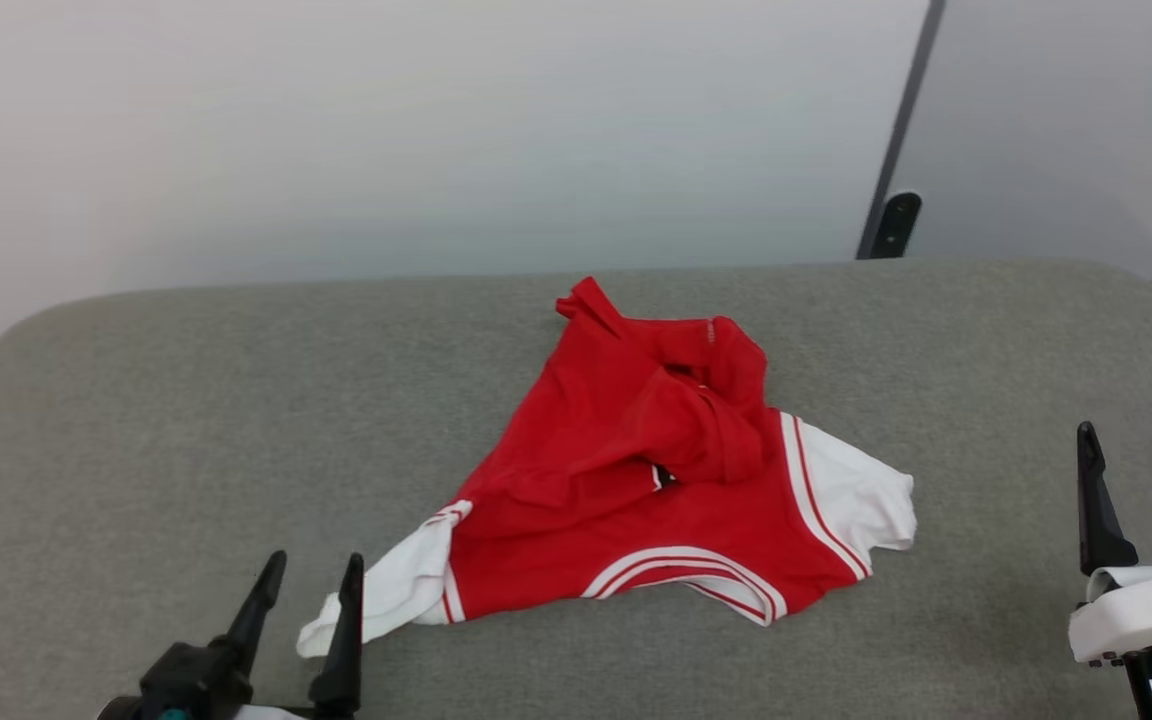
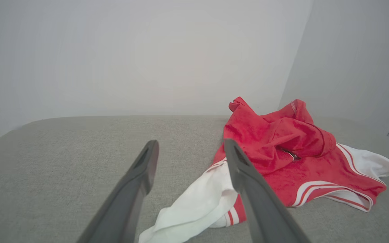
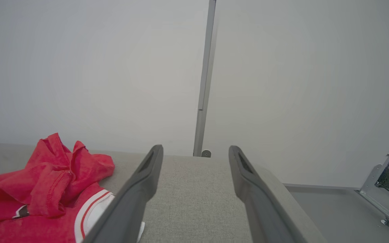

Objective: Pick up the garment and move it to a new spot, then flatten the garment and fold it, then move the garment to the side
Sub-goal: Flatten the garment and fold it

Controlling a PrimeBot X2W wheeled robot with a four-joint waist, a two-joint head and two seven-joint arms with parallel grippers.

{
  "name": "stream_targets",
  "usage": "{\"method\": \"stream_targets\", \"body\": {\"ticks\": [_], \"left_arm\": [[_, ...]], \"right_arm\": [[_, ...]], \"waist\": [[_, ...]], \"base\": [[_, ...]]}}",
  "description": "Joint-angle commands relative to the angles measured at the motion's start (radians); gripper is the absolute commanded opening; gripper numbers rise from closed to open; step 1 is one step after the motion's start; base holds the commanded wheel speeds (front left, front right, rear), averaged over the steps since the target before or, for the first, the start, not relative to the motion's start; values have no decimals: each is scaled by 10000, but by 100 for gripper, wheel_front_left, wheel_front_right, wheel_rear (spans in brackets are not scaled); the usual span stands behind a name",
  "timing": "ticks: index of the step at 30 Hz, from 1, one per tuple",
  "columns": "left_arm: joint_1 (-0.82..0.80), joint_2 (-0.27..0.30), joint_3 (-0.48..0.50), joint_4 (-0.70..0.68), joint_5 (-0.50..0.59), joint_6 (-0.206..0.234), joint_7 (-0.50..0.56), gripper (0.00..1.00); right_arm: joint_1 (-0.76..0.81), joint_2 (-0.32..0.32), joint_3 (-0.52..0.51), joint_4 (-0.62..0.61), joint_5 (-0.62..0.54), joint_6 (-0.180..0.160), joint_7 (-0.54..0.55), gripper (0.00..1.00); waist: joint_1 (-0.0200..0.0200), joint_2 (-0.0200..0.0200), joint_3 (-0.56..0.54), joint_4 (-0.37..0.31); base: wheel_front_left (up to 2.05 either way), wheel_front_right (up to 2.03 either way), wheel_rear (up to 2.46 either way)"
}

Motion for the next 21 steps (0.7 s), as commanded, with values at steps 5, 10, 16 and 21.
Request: {"method": "stream_targets", "body": {"ticks": [5, 10, 16, 21], "left_arm": [[-136, 107, -237, 317, 113, 5, 1, 100], [-290, 611, -881, 1147, -285, 7, 1, 100], [-1063, 1593, -2024, 2063, -1990, 5, 646, 100], [-1860, 2771, -3166, 2198, -3780, 5, 2346, 100]], "right_arm": [[157, 150, 11, -137, -84, -14, -10, 100], [159, 159, 76, -40, -80, -14, -8, 100], [52, 217, 156, 72, -92, -14, -10, 100], [-144, 211, 253, 199, -4, -14, -10, 100]], "waist": [[0, 0, 176, -291], [0, 0, 164, -287], [0, 0, 187, -288], [0, 0, 271, -349]], "base": [[0, 0, 0], [0, 0, 0], [0, 0, 0], [0, 0, 0]]}}
